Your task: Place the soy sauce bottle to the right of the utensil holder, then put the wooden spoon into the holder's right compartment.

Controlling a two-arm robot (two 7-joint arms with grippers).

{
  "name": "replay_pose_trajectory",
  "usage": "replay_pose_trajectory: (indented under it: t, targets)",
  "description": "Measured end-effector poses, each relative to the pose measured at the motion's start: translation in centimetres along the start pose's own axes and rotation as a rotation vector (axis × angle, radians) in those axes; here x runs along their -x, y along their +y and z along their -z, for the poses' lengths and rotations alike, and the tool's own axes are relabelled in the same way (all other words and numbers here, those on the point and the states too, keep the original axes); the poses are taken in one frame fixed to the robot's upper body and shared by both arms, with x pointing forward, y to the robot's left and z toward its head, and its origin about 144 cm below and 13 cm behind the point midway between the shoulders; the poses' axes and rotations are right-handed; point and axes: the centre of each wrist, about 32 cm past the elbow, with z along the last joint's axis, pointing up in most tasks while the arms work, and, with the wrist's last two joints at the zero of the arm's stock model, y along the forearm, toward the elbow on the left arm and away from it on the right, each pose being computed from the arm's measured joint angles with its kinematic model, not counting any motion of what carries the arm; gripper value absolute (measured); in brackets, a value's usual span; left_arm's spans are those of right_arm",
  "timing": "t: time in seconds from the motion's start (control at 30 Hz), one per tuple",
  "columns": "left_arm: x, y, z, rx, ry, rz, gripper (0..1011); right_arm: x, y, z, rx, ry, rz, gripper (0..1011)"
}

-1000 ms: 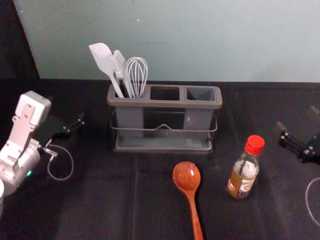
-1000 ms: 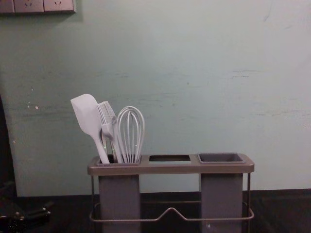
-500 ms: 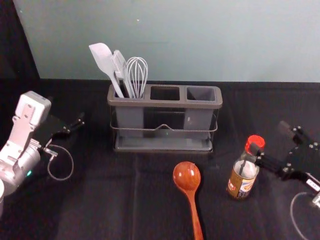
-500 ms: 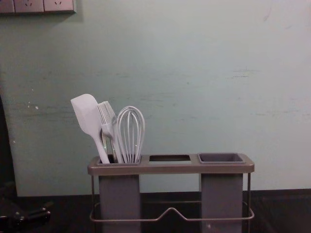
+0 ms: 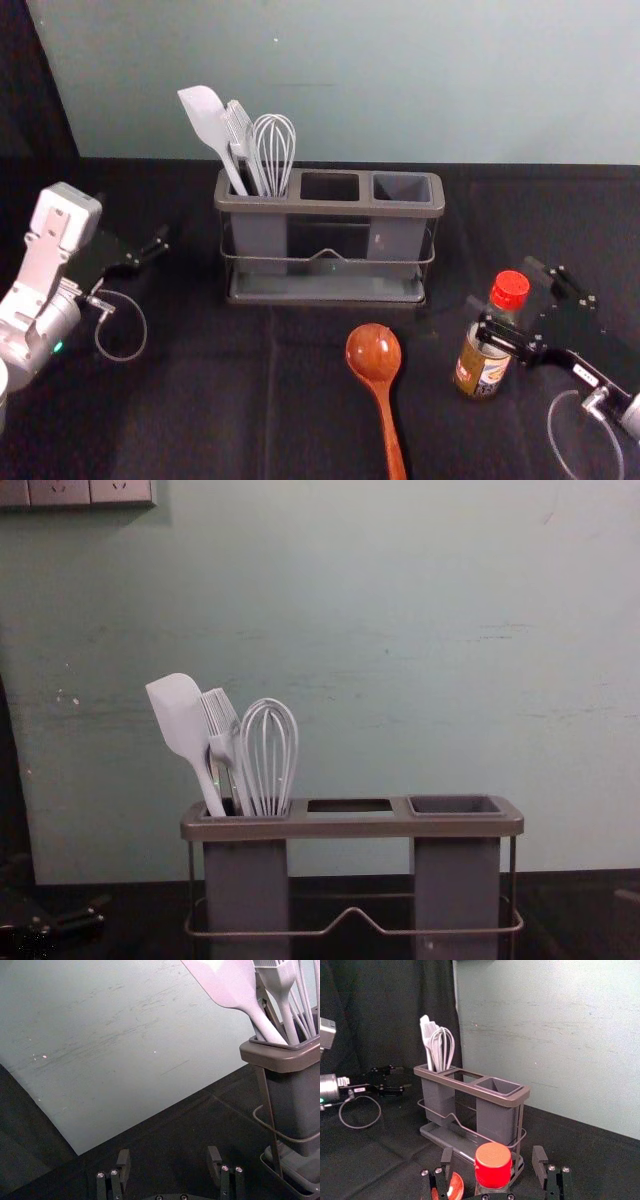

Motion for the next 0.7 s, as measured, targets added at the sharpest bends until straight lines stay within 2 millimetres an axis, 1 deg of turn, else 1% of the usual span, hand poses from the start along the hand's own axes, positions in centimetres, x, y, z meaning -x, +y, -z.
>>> replay_pose_trajectory:
  t: [0.27,0.53,0.6,0.67,0.7]
  targets:
    - [0.0,0.0,0.0,0.0,0.0,0.0,1005,0.08,0.65,0.32,0.004,0.005,0.008,1003]
    - [0.0,0.0,0.0,0.0,0.0,0.0,1005,0.02,0.65,0.33,-0.008,0.002,0.011,1002]
    - [0.0,0.0,0.0,0.0,0.0,0.0,1005,0.01,0.62,0.34,-0.009,0.001,0.012,985]
    - [0.0,0.0,0.0,0.0,0.0,0.0,1005,0.01,0.55,0.37,-0.01,0.001,0.016,927]
    - [0.0,0.0,0.0,0.0,0.0,0.0,1005,0.02,0.53,0.37,-0.01,0.001,0.017,927]
